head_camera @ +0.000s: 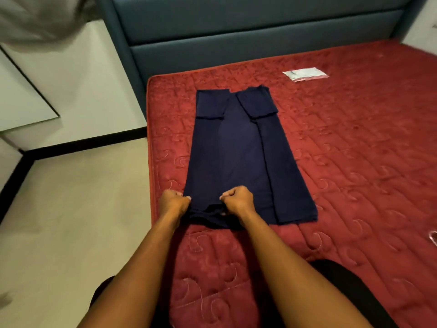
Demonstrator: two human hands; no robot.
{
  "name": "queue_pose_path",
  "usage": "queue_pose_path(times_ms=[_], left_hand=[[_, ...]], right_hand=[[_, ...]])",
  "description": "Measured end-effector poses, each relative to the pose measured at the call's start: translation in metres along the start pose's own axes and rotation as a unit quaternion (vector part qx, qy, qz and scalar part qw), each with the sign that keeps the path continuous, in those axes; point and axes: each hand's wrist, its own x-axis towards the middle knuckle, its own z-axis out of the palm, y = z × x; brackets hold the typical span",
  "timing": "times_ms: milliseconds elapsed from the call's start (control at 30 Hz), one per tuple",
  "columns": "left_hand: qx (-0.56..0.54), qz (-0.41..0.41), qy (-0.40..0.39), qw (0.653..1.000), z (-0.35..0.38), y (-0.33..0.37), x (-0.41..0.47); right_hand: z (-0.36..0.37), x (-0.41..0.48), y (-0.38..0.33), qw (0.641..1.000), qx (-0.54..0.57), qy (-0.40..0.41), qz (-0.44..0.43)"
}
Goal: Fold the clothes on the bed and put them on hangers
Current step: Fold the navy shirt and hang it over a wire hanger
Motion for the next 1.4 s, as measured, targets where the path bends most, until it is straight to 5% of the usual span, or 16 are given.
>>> queue_pose_path(times_ms=[133,267,400,500,633,833,967,1133,1233,1333,1400], left_hand=[[-0.053,-0.073,-0.076,0.993,-0.014,0.006,-0.03],[-0.036,-0.093,-0.063,0.993,-0.026,0.0,-0.043],[0.046,-0.092,-0.065,0.993,-0.035,-0.003,-0.053],[0.229,0.001,0.01,0.973,-0.041,0.008,-0.061],[0.281,0.126,0.028,0.951,-0.017,0.037,-0.08],[0.313,0.268,-0.045,0.91,0.058,0.084,-0.11],[0.33,0.381,-0.138,0.853,0.131,0.118,-0.149],[0.315,0.475,-0.281,0.772,0.216,0.147,-0.208],[0.302,0.506,-0.356,0.725,0.262,0.149,-0.246],[0.32,0.505,-0.395,0.698,0.298,0.138,-0.268],[0.323,0.495,-0.396,0.703,0.312,0.13,-0.271]], right_hand=[[0.002,-0.028,0.003,0.998,-0.009,-0.053,0.011],[0.001,-0.043,0.011,0.998,-0.048,-0.043,0.026],[-0.011,-0.052,0.007,0.975,-0.196,-0.105,0.01],[-0.037,-0.051,-0.006,0.974,-0.216,-0.072,-0.002],[-0.088,-0.044,-0.015,0.965,-0.263,-0.004,-0.017],[-0.176,-0.046,0.009,0.948,-0.289,0.12,-0.06],[-0.24,-0.066,0.058,0.927,-0.312,0.198,-0.055],[-0.303,-0.092,0.132,0.913,-0.398,0.094,-0.005],[-0.341,-0.102,0.158,0.898,-0.374,0.231,-0.016],[-0.371,-0.117,0.178,0.832,-0.343,0.435,0.044],[-0.377,-0.121,0.2,0.818,-0.347,0.441,0.125]])
